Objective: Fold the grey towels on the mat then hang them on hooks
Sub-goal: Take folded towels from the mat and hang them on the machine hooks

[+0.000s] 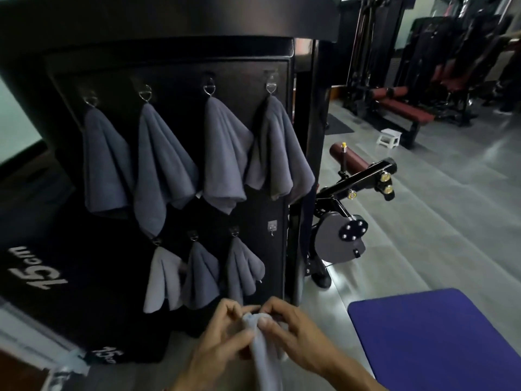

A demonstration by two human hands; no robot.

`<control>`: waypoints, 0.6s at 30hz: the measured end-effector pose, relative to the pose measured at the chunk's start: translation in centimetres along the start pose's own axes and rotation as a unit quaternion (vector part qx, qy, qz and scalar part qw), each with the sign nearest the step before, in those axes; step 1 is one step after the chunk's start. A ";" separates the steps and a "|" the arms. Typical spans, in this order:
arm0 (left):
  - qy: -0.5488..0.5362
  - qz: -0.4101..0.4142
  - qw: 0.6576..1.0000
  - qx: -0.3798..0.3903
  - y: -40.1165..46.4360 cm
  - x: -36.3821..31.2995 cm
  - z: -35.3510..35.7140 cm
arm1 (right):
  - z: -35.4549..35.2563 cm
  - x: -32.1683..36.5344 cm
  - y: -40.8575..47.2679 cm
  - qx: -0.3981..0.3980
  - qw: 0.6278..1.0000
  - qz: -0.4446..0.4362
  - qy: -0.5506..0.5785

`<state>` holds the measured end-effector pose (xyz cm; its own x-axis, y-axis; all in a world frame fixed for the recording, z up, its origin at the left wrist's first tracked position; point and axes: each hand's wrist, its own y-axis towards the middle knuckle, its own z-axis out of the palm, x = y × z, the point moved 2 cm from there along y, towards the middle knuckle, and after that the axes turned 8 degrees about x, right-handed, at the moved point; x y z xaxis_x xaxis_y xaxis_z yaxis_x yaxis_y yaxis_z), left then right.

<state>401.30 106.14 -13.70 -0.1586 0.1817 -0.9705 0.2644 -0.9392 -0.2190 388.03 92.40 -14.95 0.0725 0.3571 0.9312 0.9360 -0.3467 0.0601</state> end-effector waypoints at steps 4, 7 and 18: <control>-0.021 -0.046 0.997 -0.061 5.8 1.0 -1.4 | -3.2 -3.5 4.3 -0.013 0.999 0.026 0.030; 0.036 -0.088 0.991 -0.098 11.0 2.0 -2.1 | -6.6 -7.1 7.7 0.022 0.999 0.041 0.011; 0.364 -0.122 0.906 -0.176 29.1 3.5 -3.4 | -17.1 -19.8 20.2 0.068 0.979 0.131 -0.144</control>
<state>411.66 80.44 -23.80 0.3823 0.6365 -0.6698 0.6141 -0.7167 -0.3306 399.65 63.46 -26.05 0.3916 0.5080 0.7672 0.9081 -0.3476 -0.2334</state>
